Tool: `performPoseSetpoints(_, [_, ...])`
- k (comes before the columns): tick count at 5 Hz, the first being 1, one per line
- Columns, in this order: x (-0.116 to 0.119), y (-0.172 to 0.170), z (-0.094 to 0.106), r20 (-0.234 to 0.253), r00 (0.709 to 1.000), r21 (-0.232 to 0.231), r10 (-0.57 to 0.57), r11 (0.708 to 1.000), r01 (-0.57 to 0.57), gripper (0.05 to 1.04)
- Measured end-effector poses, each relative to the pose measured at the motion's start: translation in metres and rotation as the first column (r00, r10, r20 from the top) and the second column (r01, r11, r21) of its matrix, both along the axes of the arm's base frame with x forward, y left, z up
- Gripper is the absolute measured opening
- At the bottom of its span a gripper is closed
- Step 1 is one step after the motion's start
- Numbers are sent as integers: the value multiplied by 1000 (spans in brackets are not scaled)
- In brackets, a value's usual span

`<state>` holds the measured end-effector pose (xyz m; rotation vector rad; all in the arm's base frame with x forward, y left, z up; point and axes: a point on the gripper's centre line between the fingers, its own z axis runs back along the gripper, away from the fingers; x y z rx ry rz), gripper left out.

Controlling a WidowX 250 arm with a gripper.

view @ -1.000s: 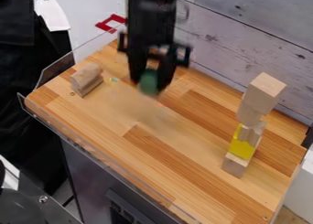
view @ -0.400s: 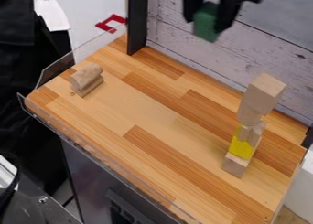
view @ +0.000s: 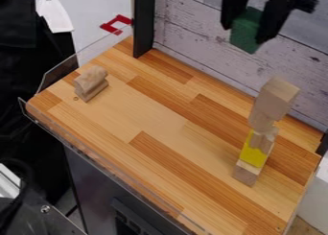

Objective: Move the green cube to to top of the tower

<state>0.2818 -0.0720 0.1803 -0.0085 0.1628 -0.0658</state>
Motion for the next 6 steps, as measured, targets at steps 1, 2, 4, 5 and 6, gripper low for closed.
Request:
performPoseSetpoints(1, [-2, -10, -4, -17, 1000, -1, -15, 1000, 15, 544])
performPoseSetpoints(2, [-3, -22, -13, -47, 998, 4, -33, 999, 33, 544])
performPoseSetpoints(4, [-4, -25, -13, -42, 999, 32, -13, 999, 15, 544])
performPoseSetpoints(5, [2, -28, -15, -45, 999, 33, -9, 999, 10, 544])
performPoseSetpoints(6, [8, -40, -25, -71, 997, 22, -27, 999, 29, 544])
